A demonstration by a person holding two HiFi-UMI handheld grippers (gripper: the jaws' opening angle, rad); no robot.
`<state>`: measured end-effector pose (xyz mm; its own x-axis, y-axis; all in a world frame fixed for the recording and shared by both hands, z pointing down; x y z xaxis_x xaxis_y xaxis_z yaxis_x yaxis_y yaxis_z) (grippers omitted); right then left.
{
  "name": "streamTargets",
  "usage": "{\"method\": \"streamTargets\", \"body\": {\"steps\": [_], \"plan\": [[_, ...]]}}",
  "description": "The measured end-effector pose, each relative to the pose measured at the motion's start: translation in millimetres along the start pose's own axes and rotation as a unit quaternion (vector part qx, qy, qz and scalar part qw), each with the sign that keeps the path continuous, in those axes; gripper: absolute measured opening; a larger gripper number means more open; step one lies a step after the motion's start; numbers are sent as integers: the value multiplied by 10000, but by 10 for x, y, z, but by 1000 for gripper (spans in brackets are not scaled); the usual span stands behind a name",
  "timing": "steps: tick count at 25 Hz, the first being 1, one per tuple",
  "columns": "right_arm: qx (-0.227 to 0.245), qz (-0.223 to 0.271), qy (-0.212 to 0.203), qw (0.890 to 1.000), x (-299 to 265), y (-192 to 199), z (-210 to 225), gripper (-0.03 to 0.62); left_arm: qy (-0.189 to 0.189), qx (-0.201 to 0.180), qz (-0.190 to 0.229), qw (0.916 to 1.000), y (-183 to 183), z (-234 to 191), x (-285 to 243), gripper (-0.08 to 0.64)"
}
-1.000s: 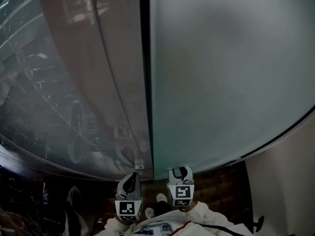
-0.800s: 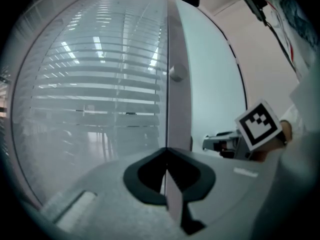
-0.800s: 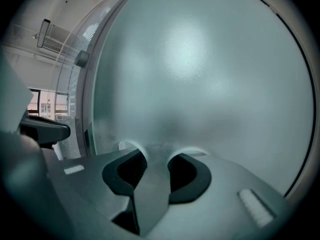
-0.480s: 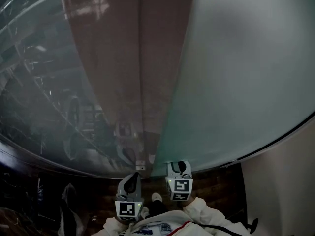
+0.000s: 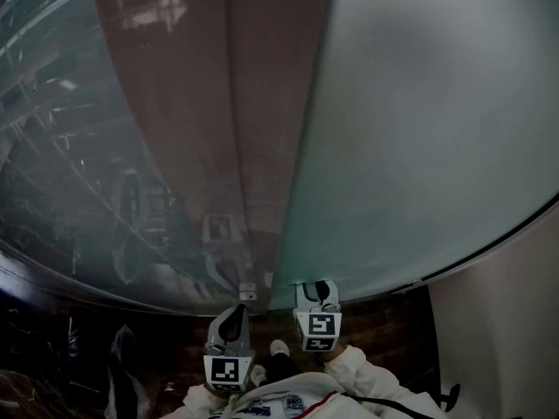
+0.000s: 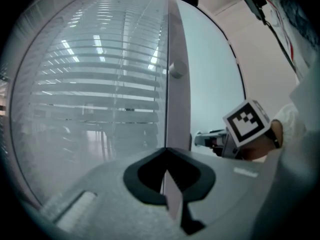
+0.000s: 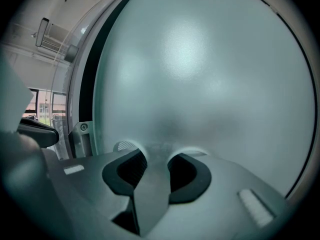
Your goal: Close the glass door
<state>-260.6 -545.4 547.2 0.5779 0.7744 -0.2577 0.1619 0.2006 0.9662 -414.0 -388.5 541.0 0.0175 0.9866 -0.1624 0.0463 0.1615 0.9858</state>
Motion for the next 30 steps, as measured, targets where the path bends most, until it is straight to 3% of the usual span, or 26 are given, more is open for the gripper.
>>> {"method": "streamTargets", "body": {"steps": [30], "plan": [[-107, -10, -99, 9999, -41, -54, -23, 124, 102, -296, -12, 9995, -129, 132, 353, 3]]}}
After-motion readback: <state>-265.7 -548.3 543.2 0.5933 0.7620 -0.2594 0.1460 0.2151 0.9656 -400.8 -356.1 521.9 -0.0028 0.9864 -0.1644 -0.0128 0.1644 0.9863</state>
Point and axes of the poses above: the fingertips, and each gripper's own axes: x backward along the fingers, z to its right, y out of its underside, the point moved 8 cm from there along x, backward along the fingers
